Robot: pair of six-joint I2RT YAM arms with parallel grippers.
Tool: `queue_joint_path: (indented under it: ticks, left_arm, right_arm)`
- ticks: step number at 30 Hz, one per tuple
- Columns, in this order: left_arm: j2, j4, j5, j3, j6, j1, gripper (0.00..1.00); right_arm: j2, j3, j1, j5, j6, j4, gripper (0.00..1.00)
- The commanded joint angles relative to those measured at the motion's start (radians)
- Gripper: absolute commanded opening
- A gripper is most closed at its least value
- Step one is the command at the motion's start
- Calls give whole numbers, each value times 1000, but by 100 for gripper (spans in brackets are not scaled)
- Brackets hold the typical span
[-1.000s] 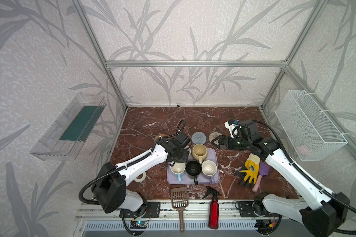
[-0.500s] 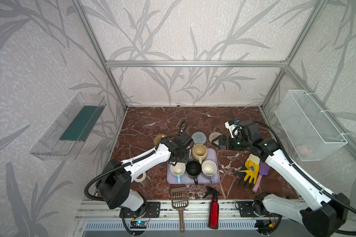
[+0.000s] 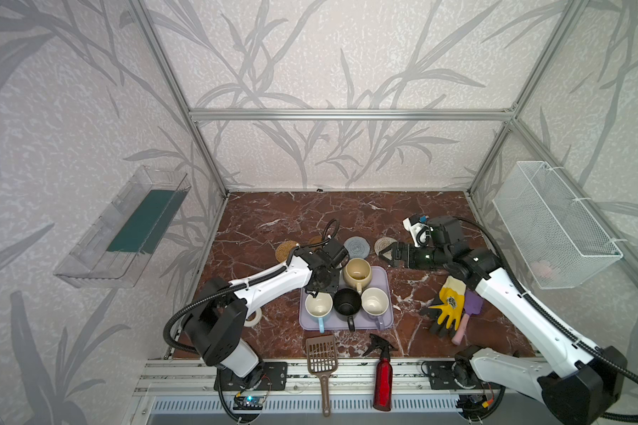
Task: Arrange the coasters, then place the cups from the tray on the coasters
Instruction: 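Lower the left gripper into the white speckled mug and grasp it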
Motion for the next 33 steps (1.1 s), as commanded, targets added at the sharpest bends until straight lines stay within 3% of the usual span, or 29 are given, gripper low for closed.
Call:
queue_joint_path:
  ticks: [1, 26, 30, 33]
  left_arm:
    - [17, -7, -23, 21, 16, -4, 49]
    - [10, 1, -18, 50, 70, -4, 23]
    - [6, -10, -1, 73, 90, -4, 22]
    - [15, -24, -7, 87, 102, -4, 15]
  right_arm:
    - [-15, 2, 0, 3, -19, 0, 99]
    - [-2, -41, -1, 5, -2, 60, 99]
    - [-10, -31, 0, -41, -53, 62, 99]
    - [0, -12, 0, -40, -85, 24, 99]
